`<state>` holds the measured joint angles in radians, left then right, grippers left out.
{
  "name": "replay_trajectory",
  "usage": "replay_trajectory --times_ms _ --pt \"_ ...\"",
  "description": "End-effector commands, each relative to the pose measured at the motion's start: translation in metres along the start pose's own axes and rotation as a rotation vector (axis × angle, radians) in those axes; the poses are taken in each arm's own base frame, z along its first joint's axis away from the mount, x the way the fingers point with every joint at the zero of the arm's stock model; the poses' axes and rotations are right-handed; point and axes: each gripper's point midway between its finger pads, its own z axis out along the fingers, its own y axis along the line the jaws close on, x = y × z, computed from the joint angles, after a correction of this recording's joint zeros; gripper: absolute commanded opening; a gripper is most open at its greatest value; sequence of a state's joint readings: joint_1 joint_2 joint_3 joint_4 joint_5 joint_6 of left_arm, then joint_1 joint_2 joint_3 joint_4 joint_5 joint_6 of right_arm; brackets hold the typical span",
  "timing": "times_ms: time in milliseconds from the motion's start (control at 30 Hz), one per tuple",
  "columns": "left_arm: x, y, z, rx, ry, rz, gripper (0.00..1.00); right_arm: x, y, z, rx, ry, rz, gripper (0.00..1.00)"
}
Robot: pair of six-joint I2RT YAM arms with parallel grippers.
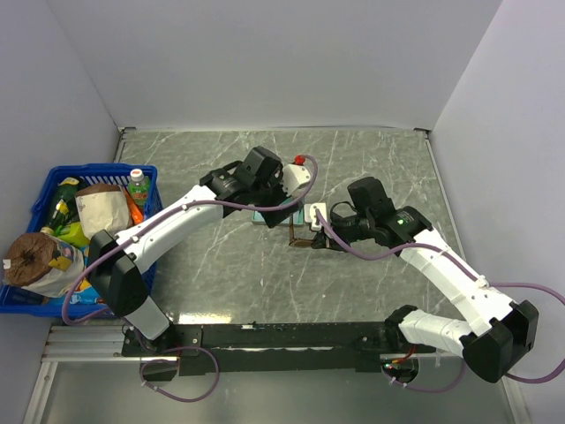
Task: Organize the sunglasses
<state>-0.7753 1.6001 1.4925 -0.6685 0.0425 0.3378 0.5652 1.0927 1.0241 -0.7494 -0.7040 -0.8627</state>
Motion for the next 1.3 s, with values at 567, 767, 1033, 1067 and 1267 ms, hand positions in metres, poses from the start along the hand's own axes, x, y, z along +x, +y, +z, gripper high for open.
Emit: replay_trajectory --times_ms 567,767,1033,1067,1267 --pt "-0.01 -0.007 -0.003 0.007 -0.048 -0.006 0.96 -0.013 0.0 -0.001 -0.009 -0.053 -0.086 0.0" --pt "-0.006 -0.011 0.002 0.019 -0.035 -0.012 0.97 -0.015 0.002 -0.001 -0.013 -0.059 -0.094 0.0" --pt "-0.007 -0.014 0.001 0.032 -0.035 -0.008 0.97 -0.014 0.003 -0.001 -0.017 -0.058 -0.096 0.0" --pt "-0.007 -0.016 0.001 0.035 -0.033 -0.008 0.97 -0.014 0.003 -0.001 -0.017 -0.058 -0.095 0.0" --pt "-0.008 -0.021 0.005 0.045 -0.023 0.007 0.97 -0.013 0.003 0.0 -0.021 -0.056 -0.097 0.0"
